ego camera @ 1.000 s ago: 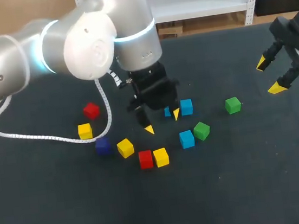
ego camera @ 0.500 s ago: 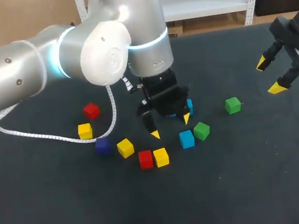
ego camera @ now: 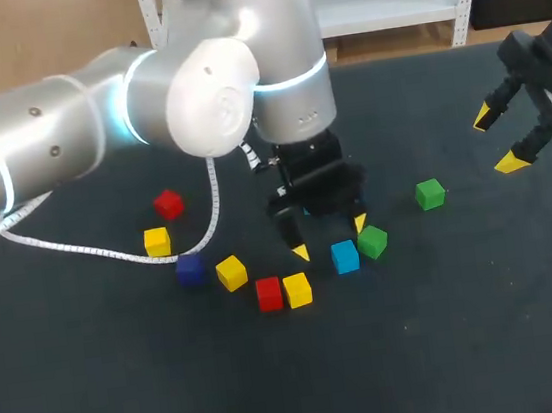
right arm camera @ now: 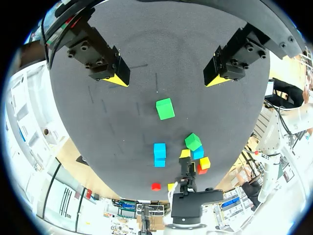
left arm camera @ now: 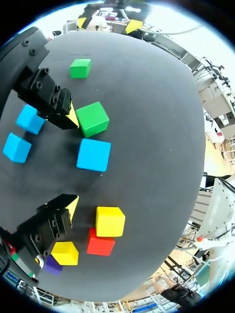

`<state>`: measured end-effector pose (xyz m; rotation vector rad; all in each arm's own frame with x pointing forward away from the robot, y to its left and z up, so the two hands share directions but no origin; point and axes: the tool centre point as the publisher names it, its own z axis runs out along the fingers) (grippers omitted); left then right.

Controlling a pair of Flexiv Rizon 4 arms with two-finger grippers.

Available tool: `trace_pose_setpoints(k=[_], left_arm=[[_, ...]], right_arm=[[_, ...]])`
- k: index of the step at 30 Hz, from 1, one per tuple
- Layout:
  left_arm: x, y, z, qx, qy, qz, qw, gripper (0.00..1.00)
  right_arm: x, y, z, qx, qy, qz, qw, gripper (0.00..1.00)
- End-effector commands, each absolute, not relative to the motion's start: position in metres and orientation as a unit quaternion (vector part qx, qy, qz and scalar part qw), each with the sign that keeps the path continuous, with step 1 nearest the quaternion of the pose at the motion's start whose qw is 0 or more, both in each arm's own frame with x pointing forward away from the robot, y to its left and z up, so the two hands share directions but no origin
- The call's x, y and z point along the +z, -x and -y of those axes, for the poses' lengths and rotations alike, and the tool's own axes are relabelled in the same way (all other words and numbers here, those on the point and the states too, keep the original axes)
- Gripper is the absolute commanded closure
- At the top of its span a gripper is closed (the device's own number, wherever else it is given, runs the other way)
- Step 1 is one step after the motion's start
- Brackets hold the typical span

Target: Place the blue cubes, place green cubes on the blue cubes, place the yellow cubes on the green cubes, then place the red cubes on the yellow cubes, and place purple cube on the red cubes.

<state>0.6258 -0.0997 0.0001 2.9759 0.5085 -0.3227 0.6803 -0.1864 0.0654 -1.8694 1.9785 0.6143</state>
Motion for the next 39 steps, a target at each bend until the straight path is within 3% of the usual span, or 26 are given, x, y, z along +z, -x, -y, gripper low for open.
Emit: trace_pose_setpoints(k=[1,5,15,17,28,39], left_arm=[[0.002,-0.622,0.103,-0.111,-0.979,-0.163,0.054,0.21],[0.003,-0.616,0.104,-0.116,-0.979,-0.159,0.057,0.28],[0.004,-0.606,0.104,-0.127,-0.979,-0.146,0.060,0.27],[0.004,-0.605,0.104,-0.127,-0.980,-0.141,0.062,0.39],[-0.001,-0.605,0.105,-0.110,-0.988,-0.091,0.058,0.33],[0.000,-0.610,0.112,-0.106,-0.988,-0.091,0.059,0.44]], right_arm=[[0.065,-0.680,0.187,0.217,0.660,-0.698,0.176,0.00],[0.065,-0.680,0.187,0.217,0.660,-0.698,0.176,0.00],[0.065,-0.680,0.187,0.217,0.660,-0.698,0.176,0.00],[0.065,-0.680,0.187,0.217,0.660,-0.698,0.176,0.00],[0.065,-0.680,0.187,0.217,0.660,-0.698,0.176,0.00],[0.065,-0.680,0.187,0.217,0.660,-0.698,0.176,0.00]])
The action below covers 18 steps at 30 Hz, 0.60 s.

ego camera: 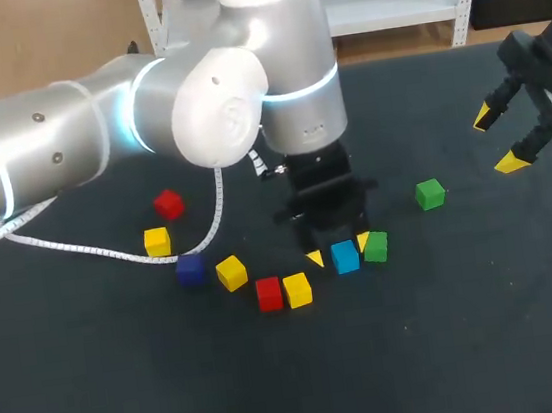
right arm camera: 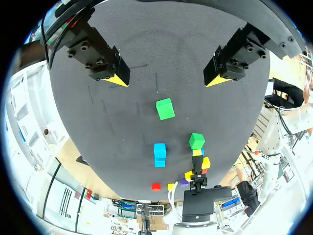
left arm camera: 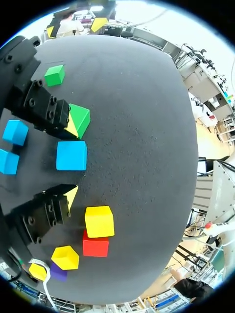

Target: Place the blue cubes, place green cubes on the blue cubes, place the yellow cubes on the green cubes, then place the red cubes on the yellow cubes, and place purple cube on the red cubes.

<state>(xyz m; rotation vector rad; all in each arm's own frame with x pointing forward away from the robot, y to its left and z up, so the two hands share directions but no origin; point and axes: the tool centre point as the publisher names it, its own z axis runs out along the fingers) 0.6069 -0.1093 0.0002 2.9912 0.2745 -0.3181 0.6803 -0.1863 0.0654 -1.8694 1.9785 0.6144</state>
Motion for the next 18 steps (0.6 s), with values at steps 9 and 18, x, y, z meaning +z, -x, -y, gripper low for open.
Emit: trace_pose_setpoints(k=[9,18], left_arm=[[-0.0020,-0.6111,0.1156,-0.104,-0.989,-0.089,0.058,0.48],[-0.0059,-0.6134,0.1151,-0.101,-0.989,-0.093,0.053,0.76]], right_arm=[[0.0653,-0.6799,0.1865,0.217,0.660,-0.698,0.176,0.00],[0.0653,-0.6799,0.1865,0.217,0.660,-0.698,0.176,0.00]])
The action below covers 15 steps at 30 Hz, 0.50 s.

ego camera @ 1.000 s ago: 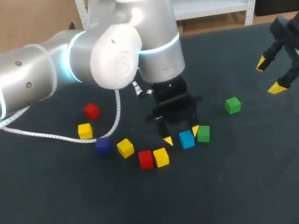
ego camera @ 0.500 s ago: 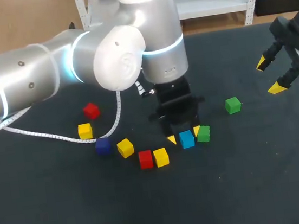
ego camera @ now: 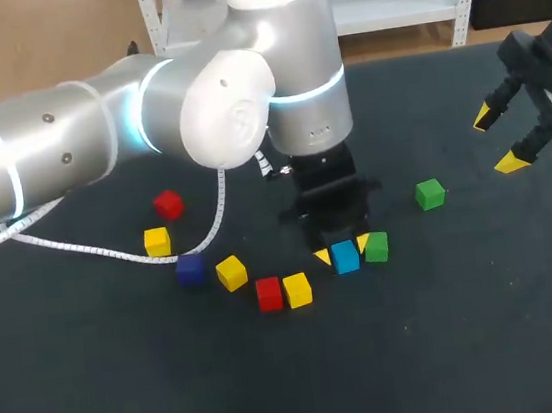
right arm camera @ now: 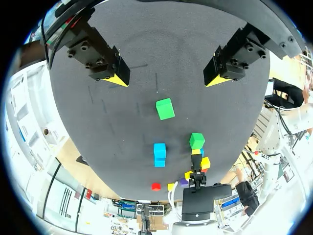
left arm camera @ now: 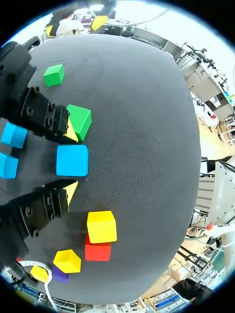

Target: Place the blue cubes, place green cubes on the blue cubes, place the yellow cubes on the green cubes, then place the red cubes on the yellow cubes, and place purple cube on the red cubes.

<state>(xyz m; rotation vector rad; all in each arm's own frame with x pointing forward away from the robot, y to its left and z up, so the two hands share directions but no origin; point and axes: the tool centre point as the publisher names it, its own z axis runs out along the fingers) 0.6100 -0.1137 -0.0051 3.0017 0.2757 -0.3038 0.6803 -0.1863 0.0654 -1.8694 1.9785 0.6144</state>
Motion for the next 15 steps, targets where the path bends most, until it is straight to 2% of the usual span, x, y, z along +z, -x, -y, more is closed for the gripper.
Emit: trace_pose_setpoints(k=[1,2,15], left_arm=[[-0.006,-0.614,0.115,-0.100,-0.989,-0.095,0.053,0.87],[-0.006,-0.615,0.115,-0.100,-0.989,-0.096,0.054,1.00],[0.012,-0.617,0.087,-0.114,-0.971,-0.201,0.067,1.00]], right_arm=[[0.065,-0.680,0.187,0.217,0.660,-0.698,0.176,0.00],[0.065,-0.680,0.187,0.217,0.660,-0.698,0.176,0.00],[0.065,-0.680,0.187,0.217,0.660,-0.698,0.176,0.00]])
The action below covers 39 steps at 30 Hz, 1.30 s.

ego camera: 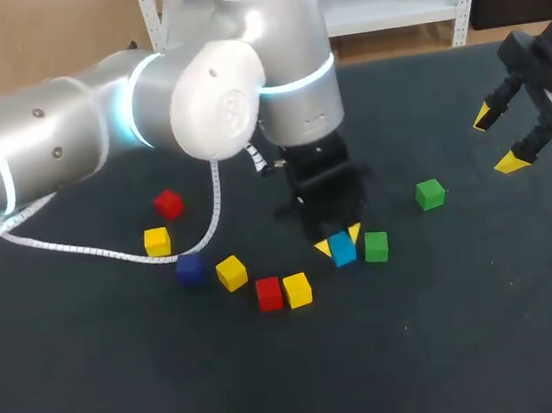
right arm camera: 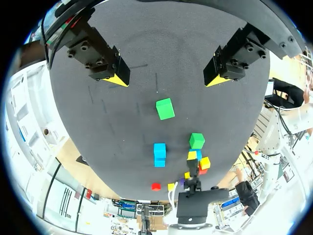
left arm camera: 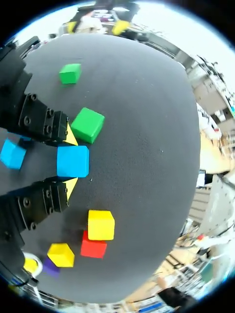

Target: Place the blue cubes, place green cubes on the blue cubes, place the yellow cubes on the green cubes, then place the red cubes on the yellow cubes, and place purple cube on the red cubes.

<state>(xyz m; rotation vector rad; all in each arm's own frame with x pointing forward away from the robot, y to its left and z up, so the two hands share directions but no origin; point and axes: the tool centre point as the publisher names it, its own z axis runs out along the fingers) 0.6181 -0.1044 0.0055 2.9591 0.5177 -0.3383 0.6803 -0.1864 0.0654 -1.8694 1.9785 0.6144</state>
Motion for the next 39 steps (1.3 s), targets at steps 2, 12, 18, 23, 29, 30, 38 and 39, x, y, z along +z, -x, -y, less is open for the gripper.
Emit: trace_pose_setpoints(k=[2,12,18,23,29,30,38,39], left_arm=[[0.016,-0.619,0.077,-0.116,-0.963,-0.235,0.070,1.00],[0.020,-0.651,0.024,-0.092,-0.889,-0.444,0.070,1.00],[0.017,-0.674,0.010,-0.062,-0.829,-0.553,0.048,1.00],[0.023,-0.685,0.012,-0.056,-0.782,-0.618,0.049,1.00],[0.022,-0.687,0.019,-0.061,-0.745,-0.663,0.032,1.00],[0.021,-0.687,0.020,-0.061,-0.740,-0.669,0.034,1.00],[0.020,-0.693,0.026,-0.079,-0.709,-0.699,0.050,1.00],[0.020,-0.694,0.027,-0.078,-0.709,-0.699,0.051,1.00]], right_arm=[[0.065,-0.680,0.187,0.217,0.660,-0.698,0.176,0.00],[0.065,-0.680,0.187,0.217,0.660,-0.698,0.176,0.00],[0.065,-0.680,0.187,0.217,0.660,-0.698,0.176,0.00],[0.065,-0.680,0.187,0.217,0.660,-0.698,0.176,0.00],[0.065,-0.680,0.187,0.217,0.660,-0.698,0.176,0.00],[0.065,-0.680,0.187,0.217,0.660,-0.698,0.176,0.00],[0.065,-0.680,0.187,0.217,0.660,-0.698,0.176,0.00],[0.065,-0.680,0.187,0.217,0.660,-0.698,0.176,0.00]])
